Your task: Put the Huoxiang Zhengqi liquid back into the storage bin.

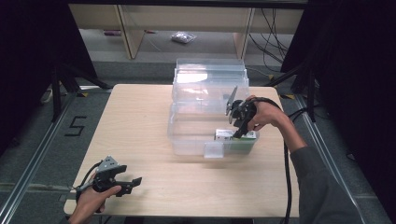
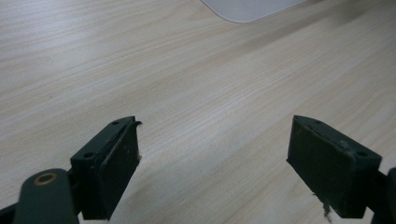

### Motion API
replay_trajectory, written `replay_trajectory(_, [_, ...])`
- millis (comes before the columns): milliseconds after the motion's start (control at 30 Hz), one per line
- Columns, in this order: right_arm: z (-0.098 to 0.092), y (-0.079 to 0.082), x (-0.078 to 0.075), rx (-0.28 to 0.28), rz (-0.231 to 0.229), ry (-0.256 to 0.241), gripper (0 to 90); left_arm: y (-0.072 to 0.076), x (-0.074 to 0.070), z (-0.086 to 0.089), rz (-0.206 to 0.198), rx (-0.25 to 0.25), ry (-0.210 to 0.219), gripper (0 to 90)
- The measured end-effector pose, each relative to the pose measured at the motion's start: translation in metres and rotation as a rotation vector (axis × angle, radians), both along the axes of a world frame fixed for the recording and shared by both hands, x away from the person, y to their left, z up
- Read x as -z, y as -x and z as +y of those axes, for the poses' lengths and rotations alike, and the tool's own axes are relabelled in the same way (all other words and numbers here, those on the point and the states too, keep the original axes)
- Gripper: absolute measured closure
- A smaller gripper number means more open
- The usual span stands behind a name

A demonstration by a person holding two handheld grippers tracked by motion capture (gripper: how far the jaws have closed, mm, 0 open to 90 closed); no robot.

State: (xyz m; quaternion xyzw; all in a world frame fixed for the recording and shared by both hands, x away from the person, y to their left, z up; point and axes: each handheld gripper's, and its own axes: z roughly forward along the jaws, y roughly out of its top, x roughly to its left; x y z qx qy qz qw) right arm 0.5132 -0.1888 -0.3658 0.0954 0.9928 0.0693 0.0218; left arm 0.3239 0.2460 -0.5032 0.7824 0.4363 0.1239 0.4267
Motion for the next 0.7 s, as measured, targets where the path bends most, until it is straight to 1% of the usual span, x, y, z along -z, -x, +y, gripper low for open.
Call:
replay_trajectory(33, [0.000, 0.000, 0.000, -0.003, -0.001, -0.006, 47.8, 0.000, -0.001, 0.001, 0.002, 0.011, -0.017, 16.0])
replay_trajectory(67, [0.000, -0.001, 0.000, -0.022, -0.002, -0.019, 47.3, -0.001, -0.001, 0.003, 0.005, 0.019, -0.028, 16.0])
replay_trajectory(100, [0.001, -0.002, 0.000, -0.027, -0.001, -0.023, 46.8, 0.000, -0.001, 0.002, 0.001, 0.012, -0.026, 15.9])
replay_trajectory(133, [0.001, -0.001, -0.001, -0.018, -0.003, -0.025, 46.7, 0.000, -0.001, 0.002, 0.004, 0.011, -0.027, 15.9])
replay_trajectory(167, [0.001, -0.002, -0.001, -0.037, -0.004, -0.028, 46.6, 0.000, -0.001, 0.002, 0.002, 0.013, -0.027, 16.0])
replay_trajectory(200, [0.001, -0.001, -0.002, -0.020, -0.010, -0.030, 46.4, 0.000, -0.001, 0.002, 0.002, 0.012, -0.025, 15.9])
replay_trajectory(233, [0.001, 0.001, -0.003, -0.002, -0.006, -0.033, 46.3, 0.000, 0.000, 0.002, 0.001, 0.013, -0.025, 16.0])
replay_trajectory(267, [0.000, 0.000, -0.003, -0.018, -0.007, -0.040, 46.2, 0.000, -0.001, 0.002, 0.002, 0.013, -0.026, 16.0])
replay_trajectory(300, [0.000, 0.000, -0.004, -0.017, -0.006, -0.045, 46.0, 0.000, -0.001, 0.002, 0.002, 0.012, -0.026, 15.9])
replay_trajectory(333, [0.000, 0.000, -0.004, -0.008, -0.012, -0.043, 45.6, 0.000, -0.001, 0.002, 0.002, 0.013, -0.026, 15.9])
replay_trajectory(367, [-0.001, 0.002, -0.006, 0.016, -0.016, -0.036, 45.5, 0.000, -0.001, 0.002, 0.002, 0.012, -0.026, 15.9])
replay_trajectory(400, [-0.001, 0.002, -0.007, 0.023, -0.014, -0.040, 45.0, 0.000, -0.001, 0.002, 0.003, 0.009, -0.025, 15.9])
replay_trajectory(433, [-0.001, 0.001, -0.007, 0.006, -0.018, -0.052, 44.1, 0.000, -0.001, 0.002, 0.002, 0.010, -0.025, 15.9])
replay_trajectory(467, [-0.001, 0.002, -0.008, 0.022, -0.025, -0.053, 43.6, 0.000, -0.001, 0.002, 0.000, 0.006, -0.020, 16.0])
replay_trajectory(500, [-0.001, 0.003, -0.009, 0.038, -0.021, -0.058, 42.2, 0.000, -0.001, 0.002, 0.000, 0.010, -0.025, 15.9])
replay_trajectory(533, [-0.001, 0.005, -0.010, 0.071, -0.023, -0.046, 41.3, 0.000, -0.001, 0.002, 0.001, 0.011, -0.026, 15.9])
replay_trajectory(567, [-0.001, 0.005, -0.011, 0.080, -0.033, -0.049, 40.6, 0.000, -0.001, 0.002, 0.002, 0.011, -0.026, 16.0])
replay_trajectory(700, [-0.001, 0.008, -0.013, 0.079, -0.039, -0.058, 38.5, 0.000, -0.001, 0.002, 0.002, 0.009, -0.025, 16.0])
